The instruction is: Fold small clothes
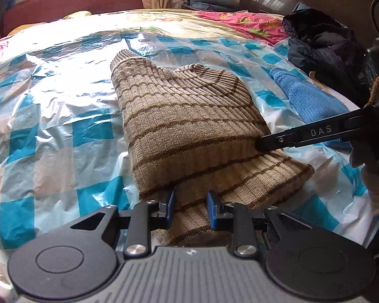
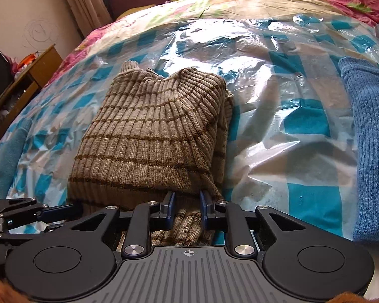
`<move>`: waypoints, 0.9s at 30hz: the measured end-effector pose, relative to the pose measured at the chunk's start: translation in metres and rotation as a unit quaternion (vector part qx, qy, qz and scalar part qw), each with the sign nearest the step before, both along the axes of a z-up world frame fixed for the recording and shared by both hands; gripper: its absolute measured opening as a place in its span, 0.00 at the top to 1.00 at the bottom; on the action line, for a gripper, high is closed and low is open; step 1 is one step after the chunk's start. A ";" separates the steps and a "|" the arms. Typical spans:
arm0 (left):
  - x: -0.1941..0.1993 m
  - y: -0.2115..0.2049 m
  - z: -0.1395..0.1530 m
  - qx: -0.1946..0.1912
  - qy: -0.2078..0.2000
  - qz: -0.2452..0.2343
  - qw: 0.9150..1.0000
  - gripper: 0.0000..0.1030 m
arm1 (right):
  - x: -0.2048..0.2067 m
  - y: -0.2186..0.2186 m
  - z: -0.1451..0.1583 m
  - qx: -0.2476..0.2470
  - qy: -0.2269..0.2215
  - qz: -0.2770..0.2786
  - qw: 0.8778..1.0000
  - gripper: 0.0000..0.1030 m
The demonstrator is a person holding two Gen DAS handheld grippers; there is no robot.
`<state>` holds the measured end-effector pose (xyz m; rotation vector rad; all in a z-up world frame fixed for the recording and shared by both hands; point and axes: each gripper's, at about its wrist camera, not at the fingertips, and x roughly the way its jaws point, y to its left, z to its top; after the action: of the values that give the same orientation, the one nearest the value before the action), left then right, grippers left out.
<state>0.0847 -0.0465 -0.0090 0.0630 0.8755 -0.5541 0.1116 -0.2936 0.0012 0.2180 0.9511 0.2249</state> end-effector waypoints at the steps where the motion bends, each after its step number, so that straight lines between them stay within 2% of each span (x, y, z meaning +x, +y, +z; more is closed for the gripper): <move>1: 0.000 0.000 0.003 -0.001 0.000 0.000 1.000 0.69 | -0.001 0.001 0.001 -0.007 -0.001 0.002 1.000 0.83; 4: 0.002 0.002 0.021 -0.010 -0.022 0.000 1.000 0.70 | -0.002 0.001 0.015 -0.008 -0.004 -0.006 1.000 0.83; 7: 0.015 0.001 0.035 -0.014 -0.055 0.012 0.998 0.69 | 0.003 0.003 0.038 0.000 -0.044 -0.003 0.999 0.76; 10: 0.039 0.002 0.036 -0.011 -0.061 0.039 0.997 0.69 | 0.031 0.006 0.048 -0.014 -0.081 -0.012 0.997 0.75; 14: 0.061 0.006 0.028 -0.010 -0.058 0.065 0.996 0.69 | 0.076 0.004 0.039 -0.035 -0.096 -0.038 0.994 0.46; 21: 0.079 0.004 0.020 -0.022 -0.055 0.077 0.995 0.68 | 0.131 0.011 0.017 -0.044 -0.092 -0.016 0.995 0.36; 23: 0.081 0.001 0.020 -0.018 -0.060 0.074 0.995 0.67 | 0.141 0.018 0.008 -0.046 -0.079 0.008 0.996 0.39; 26: 0.083 -0.001 0.024 -0.020 -0.073 0.074 0.994 0.68 | 0.140 0.022 0.003 -0.052 -0.067 0.004 0.996 0.71; 27: 0.083 -0.002 0.026 -0.021 -0.082 0.074 0.994 0.68 | 0.136 0.018 0.005 -0.042 -0.072 -0.004 0.996 0.86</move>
<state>0.1678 -0.0488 0.0167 0.0040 0.7013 -0.4218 0.2471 -0.2752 0.0059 0.1257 0.8147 0.1905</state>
